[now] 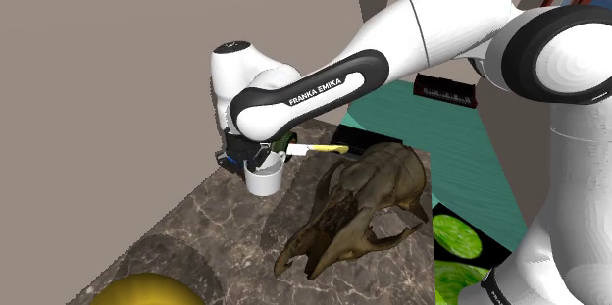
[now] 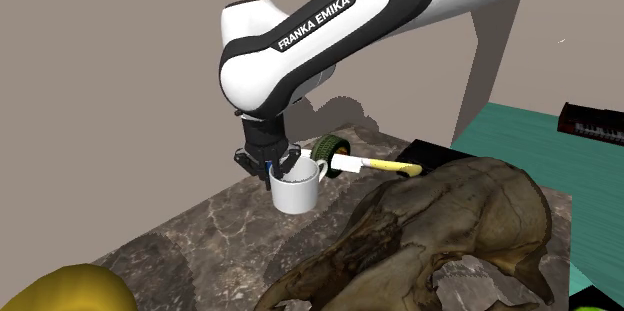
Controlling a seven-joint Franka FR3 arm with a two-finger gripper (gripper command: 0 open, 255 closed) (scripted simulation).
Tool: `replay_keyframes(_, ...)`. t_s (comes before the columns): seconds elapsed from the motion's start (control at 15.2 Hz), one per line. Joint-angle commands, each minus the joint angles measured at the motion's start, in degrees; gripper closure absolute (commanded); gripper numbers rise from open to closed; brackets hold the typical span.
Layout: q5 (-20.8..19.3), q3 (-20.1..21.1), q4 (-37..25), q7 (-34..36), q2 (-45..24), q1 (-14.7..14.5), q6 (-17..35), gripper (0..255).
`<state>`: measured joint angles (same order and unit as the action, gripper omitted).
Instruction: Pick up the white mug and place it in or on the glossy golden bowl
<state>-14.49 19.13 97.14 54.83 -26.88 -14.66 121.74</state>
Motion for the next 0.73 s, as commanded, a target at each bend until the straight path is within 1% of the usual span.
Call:
replay_keyframes(0.0, 0.0, 0.0, 0.0, 0.0, 0.0, 0.0, 0.0, 255)
replay_keyframes(0.07, 0.0, 0.0, 0.0, 0.0, 0.0, 0.0, 0.0, 255)
replay_keyframes(0.66, 1.4, 0.7, -2.9, -1.2, 2.8, 0.3, -5.6, 255)
